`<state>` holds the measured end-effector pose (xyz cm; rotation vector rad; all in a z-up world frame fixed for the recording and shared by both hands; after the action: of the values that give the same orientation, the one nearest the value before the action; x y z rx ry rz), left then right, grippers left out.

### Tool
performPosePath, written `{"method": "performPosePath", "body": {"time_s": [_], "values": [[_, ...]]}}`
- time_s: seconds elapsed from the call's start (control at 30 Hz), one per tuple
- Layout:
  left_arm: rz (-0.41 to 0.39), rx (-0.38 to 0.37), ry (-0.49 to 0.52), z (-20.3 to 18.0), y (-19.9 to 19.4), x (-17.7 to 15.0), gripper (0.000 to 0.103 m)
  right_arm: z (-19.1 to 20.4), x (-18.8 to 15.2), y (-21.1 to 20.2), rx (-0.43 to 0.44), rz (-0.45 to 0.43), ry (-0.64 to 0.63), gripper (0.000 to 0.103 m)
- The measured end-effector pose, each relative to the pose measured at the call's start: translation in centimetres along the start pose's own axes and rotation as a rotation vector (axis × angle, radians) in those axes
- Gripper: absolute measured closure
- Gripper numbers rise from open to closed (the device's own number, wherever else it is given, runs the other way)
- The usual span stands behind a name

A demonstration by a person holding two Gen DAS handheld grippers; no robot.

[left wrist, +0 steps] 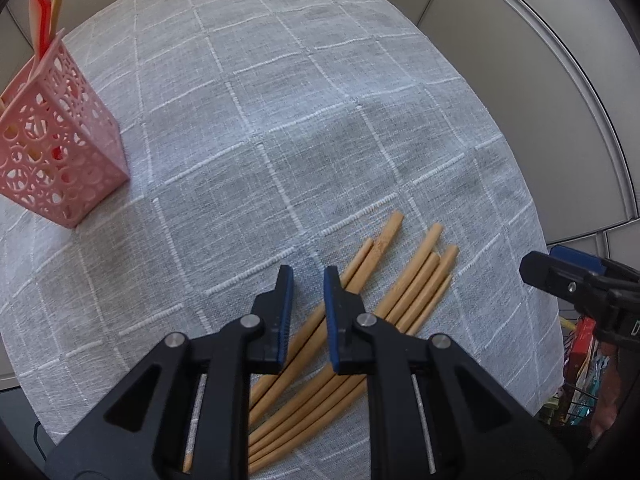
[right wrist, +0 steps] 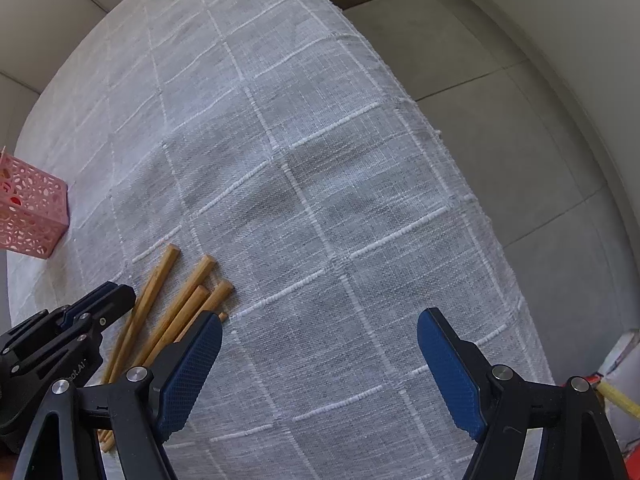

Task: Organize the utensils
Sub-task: 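Grasp one wooden chopstick with the left gripper while the right gripper grasps another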

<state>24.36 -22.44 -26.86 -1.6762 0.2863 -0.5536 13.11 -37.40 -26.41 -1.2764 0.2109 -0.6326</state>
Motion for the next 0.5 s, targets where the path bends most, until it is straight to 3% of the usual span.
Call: {"method": "performPosePath", "body": {"time_s": [0.1,0.17,0.37,0.5], "values": [[0.013,-0.010,0.025,-0.4,0.1,-0.2,0.087,0.1,-0.1,0.1,-0.003,0.003,0.000,0.019],[0.013,-0.004,0.043,-0.7,-0.3,-2.3,0.087,0.1,-0.1,0.1,-0.001,0.004,0.000,0.019],[0.036,0.001,0.094,-2.4,0.1,-2.8,0.087,0.2,-0.2,0.1,0.002,0.004,0.001,0.019],[0.033,0.049,0.134,-3.2,0.7,-3.0,0.087,0.4,-0.2,0.1,-0.001,0.002,0.001,0.019]]}}
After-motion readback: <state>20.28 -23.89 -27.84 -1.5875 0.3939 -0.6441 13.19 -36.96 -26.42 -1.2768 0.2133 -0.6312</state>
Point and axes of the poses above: each gripper's, at about its wrist camera, not at the fingertips, and y roughly the way its jaws point, z to its left, x to its top, the point moved 6 cm from there along y, roughly the way its jaws point, and after that the axes turned 3 degrees about z, right-handed, at the moved point
